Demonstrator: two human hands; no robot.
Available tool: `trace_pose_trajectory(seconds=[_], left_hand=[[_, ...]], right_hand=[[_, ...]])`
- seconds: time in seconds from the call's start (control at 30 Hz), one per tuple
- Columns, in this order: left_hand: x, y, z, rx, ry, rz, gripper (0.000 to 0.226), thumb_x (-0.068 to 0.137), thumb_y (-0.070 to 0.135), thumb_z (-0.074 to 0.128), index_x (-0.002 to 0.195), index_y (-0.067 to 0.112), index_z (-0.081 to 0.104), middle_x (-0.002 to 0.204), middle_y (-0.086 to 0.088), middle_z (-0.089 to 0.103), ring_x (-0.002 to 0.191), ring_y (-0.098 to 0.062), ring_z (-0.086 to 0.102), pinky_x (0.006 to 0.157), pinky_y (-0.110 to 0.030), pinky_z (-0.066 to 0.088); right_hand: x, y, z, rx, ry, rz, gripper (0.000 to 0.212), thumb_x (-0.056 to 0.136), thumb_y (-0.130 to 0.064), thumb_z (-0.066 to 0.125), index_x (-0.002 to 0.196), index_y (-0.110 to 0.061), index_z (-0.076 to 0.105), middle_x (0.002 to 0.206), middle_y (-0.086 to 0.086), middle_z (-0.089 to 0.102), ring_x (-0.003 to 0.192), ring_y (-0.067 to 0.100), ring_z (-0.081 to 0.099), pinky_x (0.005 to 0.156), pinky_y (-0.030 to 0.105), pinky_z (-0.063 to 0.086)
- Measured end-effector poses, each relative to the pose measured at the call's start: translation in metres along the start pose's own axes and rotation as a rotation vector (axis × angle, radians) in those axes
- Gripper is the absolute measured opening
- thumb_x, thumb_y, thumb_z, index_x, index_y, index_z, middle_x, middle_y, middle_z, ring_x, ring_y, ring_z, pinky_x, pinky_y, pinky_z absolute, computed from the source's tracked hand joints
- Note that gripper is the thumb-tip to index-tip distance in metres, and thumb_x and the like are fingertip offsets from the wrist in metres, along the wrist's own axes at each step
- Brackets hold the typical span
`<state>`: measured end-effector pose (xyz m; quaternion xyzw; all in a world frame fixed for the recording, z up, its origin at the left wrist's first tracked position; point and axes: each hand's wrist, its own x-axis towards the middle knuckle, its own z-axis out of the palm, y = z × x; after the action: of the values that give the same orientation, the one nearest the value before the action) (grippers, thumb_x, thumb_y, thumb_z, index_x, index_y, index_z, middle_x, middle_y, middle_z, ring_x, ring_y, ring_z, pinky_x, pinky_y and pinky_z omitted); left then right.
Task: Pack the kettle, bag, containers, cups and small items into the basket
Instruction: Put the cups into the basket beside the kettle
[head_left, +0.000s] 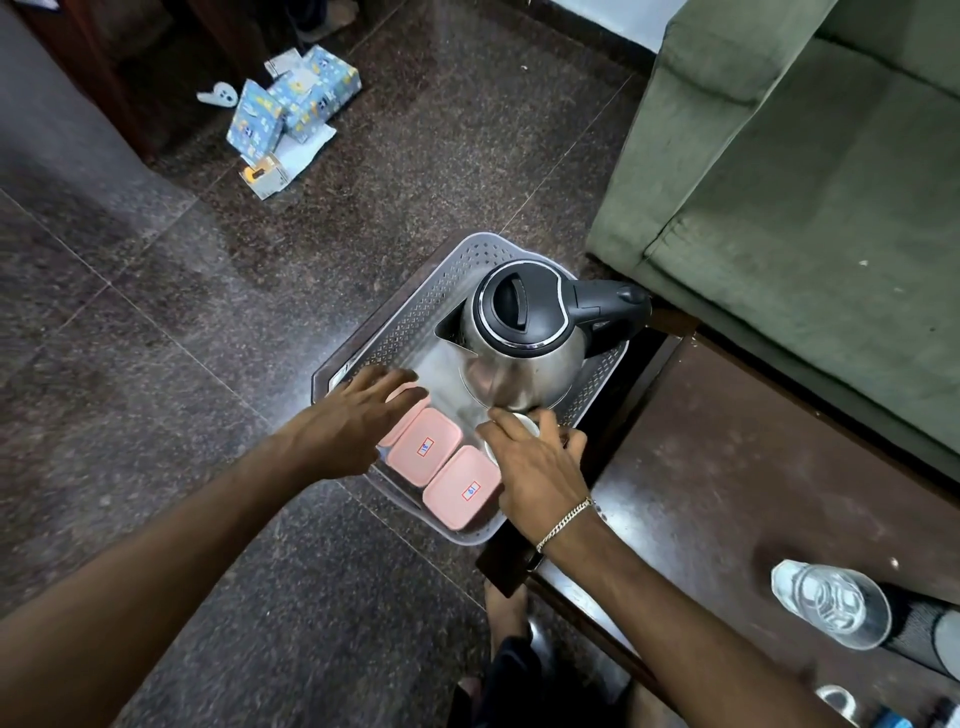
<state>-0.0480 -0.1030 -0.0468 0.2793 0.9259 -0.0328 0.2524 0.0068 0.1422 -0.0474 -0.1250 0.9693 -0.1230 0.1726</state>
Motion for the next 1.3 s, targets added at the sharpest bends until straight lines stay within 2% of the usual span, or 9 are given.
trace_pose_trajectory(seconds=[0.37, 0.57, 0.63, 0.73, 0.83, 1.03, 1.1, 1.2, 1.3], left_hand=[[0.0, 0.0, 0.004, -0.07, -0.025, -0.034, 0.094, 0.073, 0.028, 0.082, 0.154, 0.023, 0.035, 0.16, -0.007, 0.033, 0.144, -0.033, 0.036, 0.115, -0.047, 0.041], [-0.006, 0.011, -0.003, -0.021, -0.039, -0.087, 0.097, 0.074, 0.037, 0.077, 0.158, 0.026, 0.03, 0.166, -0.008, 0.024, 0.152, -0.036, 0.024, 0.119, -0.051, 0.037], [-0.008, 0.024, -0.013, -0.007, -0.001, -0.06, 0.09, 0.074, 0.042, 0.075, 0.154, 0.025, 0.037, 0.161, -0.009, 0.031, 0.148, -0.036, 0.03, 0.114, -0.054, 0.043], [-0.013, 0.048, -0.024, -0.038, 0.155, 0.062, 0.065, 0.081, 0.05, 0.063, 0.137, 0.02, 0.053, 0.135, -0.007, 0.052, 0.12, -0.032, 0.054, 0.093, -0.048, 0.056], [-0.01, 0.096, -0.033, -0.095, 0.285, 0.176, 0.052, 0.088, 0.053, 0.059, 0.129, 0.02, 0.057, 0.118, -0.001, 0.058, 0.101, -0.028, 0.064, 0.077, -0.039, 0.058], [0.023, 0.218, -0.036, -0.161, 0.289, 0.357, 0.06, 0.088, 0.058, 0.061, 0.131, 0.017, 0.062, 0.119, -0.001, 0.062, 0.097, -0.025, 0.069, 0.07, -0.032, 0.057], [0.037, 0.26, -0.027, -0.183, 0.227, 0.394, 0.065, 0.089, 0.06, 0.06, 0.138, 0.018, 0.059, 0.127, -0.001, 0.061, 0.103, -0.022, 0.069, 0.075, -0.029, 0.056], [0.058, 0.329, 0.0, -0.219, 0.053, 0.435, 0.076, 0.094, 0.064, 0.055, 0.155, 0.021, 0.041, 0.148, -0.001, 0.048, 0.126, -0.022, 0.059, 0.096, -0.03, 0.05], [0.072, 0.391, 0.031, -0.228, -0.002, 0.466, 0.08, 0.093, 0.067, 0.054, 0.158, 0.024, 0.034, 0.153, 0.002, 0.041, 0.13, -0.023, 0.056, 0.103, -0.034, 0.048]], right_hand=[[0.0, 0.001, 0.008, -0.006, -0.033, -0.043, 0.076, 0.051, -0.005, 0.072, 0.118, -0.033, 0.048, 0.142, -0.009, 0.049, 0.106, 0.036, 0.048, 0.08, 0.052, 0.037], [-0.016, 0.007, -0.005, 0.05, 0.094, -0.06, 0.07, 0.06, -0.015, 0.073, 0.122, -0.037, 0.051, 0.143, -0.011, 0.05, 0.116, 0.035, 0.049, 0.081, 0.05, 0.038], [-0.031, 0.016, -0.015, 0.086, 0.164, -0.058, 0.058, 0.069, -0.017, 0.06, 0.123, -0.036, 0.05, 0.143, -0.011, 0.048, 0.118, 0.031, 0.049, 0.08, 0.047, 0.039], [-0.057, 0.035, -0.028, 0.13, 0.243, -0.039, 0.055, 0.073, -0.019, 0.045, 0.126, -0.031, 0.051, 0.144, -0.009, 0.047, 0.117, 0.027, 0.048, 0.078, 0.044, 0.038], [-0.094, 0.067, -0.033, 0.163, 0.304, 0.024, 0.055, 0.076, -0.016, 0.055, 0.129, -0.029, 0.054, 0.145, -0.009, 0.048, 0.117, 0.025, 0.048, 0.078, 0.042, 0.039], [-0.186, 0.146, -0.019, 0.21, 0.332, 0.208, 0.052, 0.075, -0.012, 0.064, 0.125, -0.025, 0.061, 0.141, -0.006, 0.054, 0.111, 0.027, 0.054, 0.081, 0.045, 0.047], [-0.219, 0.172, -0.007, 0.215, 0.332, 0.269, 0.05, 0.076, -0.012, 0.062, 0.124, -0.025, 0.062, 0.139, -0.005, 0.056, 0.11, 0.027, 0.055, 0.082, 0.044, 0.047], [-0.27, 0.211, 0.012, 0.23, 0.336, 0.367, 0.046, 0.077, -0.012, 0.059, 0.122, -0.023, 0.064, 0.135, -0.004, 0.058, 0.109, 0.026, 0.056, 0.082, 0.043, 0.048], [-0.312, 0.244, 0.032, 0.254, 0.343, 0.442, 0.043, 0.077, -0.013, 0.056, 0.119, -0.019, 0.065, 0.128, 0.001, 0.061, 0.103, 0.03, 0.057, 0.083, 0.046, 0.051]])
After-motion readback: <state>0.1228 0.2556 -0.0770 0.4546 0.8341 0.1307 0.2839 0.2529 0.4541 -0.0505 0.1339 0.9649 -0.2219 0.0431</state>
